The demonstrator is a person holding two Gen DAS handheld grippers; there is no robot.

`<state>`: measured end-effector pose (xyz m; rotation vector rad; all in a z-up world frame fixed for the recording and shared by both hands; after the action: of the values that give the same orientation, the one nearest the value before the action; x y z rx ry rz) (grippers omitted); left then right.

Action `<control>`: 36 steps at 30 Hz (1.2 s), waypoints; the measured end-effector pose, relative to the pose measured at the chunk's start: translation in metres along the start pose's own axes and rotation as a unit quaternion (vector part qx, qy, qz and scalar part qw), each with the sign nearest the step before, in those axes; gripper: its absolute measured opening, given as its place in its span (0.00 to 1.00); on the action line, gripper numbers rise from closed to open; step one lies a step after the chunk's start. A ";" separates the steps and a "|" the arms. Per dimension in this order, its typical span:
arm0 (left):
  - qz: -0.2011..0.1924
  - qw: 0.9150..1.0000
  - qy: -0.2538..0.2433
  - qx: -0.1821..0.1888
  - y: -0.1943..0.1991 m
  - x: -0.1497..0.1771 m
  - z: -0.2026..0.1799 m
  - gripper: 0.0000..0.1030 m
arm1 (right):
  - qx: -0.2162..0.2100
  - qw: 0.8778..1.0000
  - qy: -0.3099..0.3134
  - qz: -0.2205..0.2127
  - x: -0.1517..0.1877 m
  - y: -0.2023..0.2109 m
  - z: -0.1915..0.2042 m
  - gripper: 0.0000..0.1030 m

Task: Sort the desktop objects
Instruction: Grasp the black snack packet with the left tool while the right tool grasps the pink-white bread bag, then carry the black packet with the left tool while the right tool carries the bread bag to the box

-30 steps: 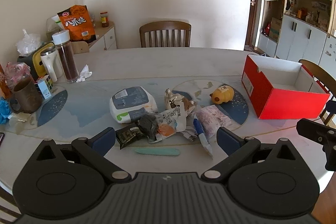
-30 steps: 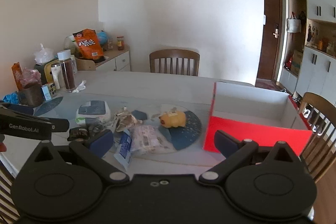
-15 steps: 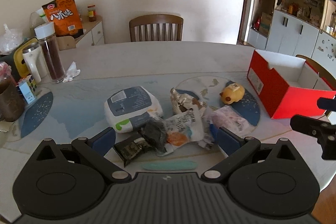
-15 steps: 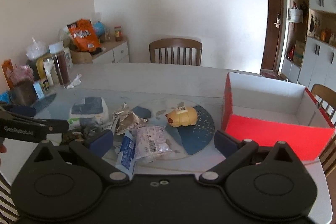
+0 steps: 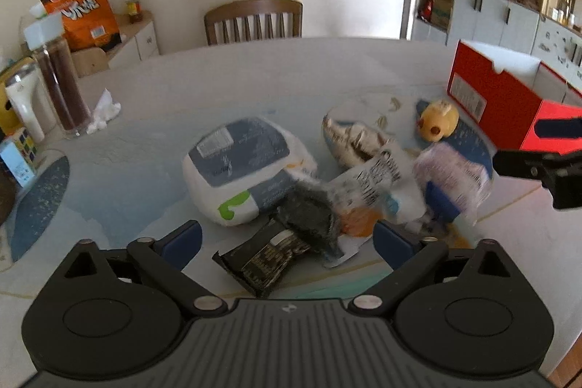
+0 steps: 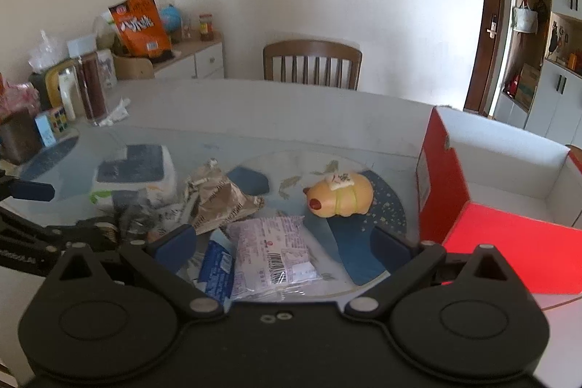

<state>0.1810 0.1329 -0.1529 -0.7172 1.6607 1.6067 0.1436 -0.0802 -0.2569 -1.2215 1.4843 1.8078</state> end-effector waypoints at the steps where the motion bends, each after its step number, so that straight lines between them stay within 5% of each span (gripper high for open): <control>1: 0.006 1.000 -0.001 0.002 -0.004 0.003 0.002 0.95 | 0.001 1.000 0.001 0.005 0.002 -0.006 0.000 0.98; 11: 0.023 1.000 -0.001 0.012 -0.029 0.014 0.023 0.86 | 0.008 0.999 -0.006 0.044 0.016 -0.050 -0.004 0.93; 17: 0.033 0.999 -0.007 0.027 -0.038 0.020 0.022 0.72 | -0.004 0.998 -0.002 0.066 0.023 -0.068 0.002 0.76; 27: 0.035 0.999 -0.015 0.037 -0.042 0.024 0.023 0.55 | -0.011 0.997 -0.002 0.081 0.027 -0.077 0.004 0.65; 31: 0.034 0.998 -0.018 0.045 -0.043 0.023 0.022 0.39 | -0.013 0.996 -0.001 0.086 0.028 -0.078 0.007 0.60; 36: 0.033 0.998 -0.010 0.050 -0.042 0.024 0.023 0.36 | -0.001 0.996 0.004 0.086 0.026 -0.076 0.007 0.55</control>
<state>0.2025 0.1548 -0.1966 -0.5994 1.7529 1.5582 0.1907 -0.0565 -0.3174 -1.1323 1.6354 1.9170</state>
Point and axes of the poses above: each gripper's, at about its wrist camera, not at the fingertips, and y roughly against the way its jaws point, z to its left, x to its underside, the point moved 8 cm from there along -y, roughly the way its jaws point, and after that the axes turned 6 degrees about -z, right-handed, at the moved point
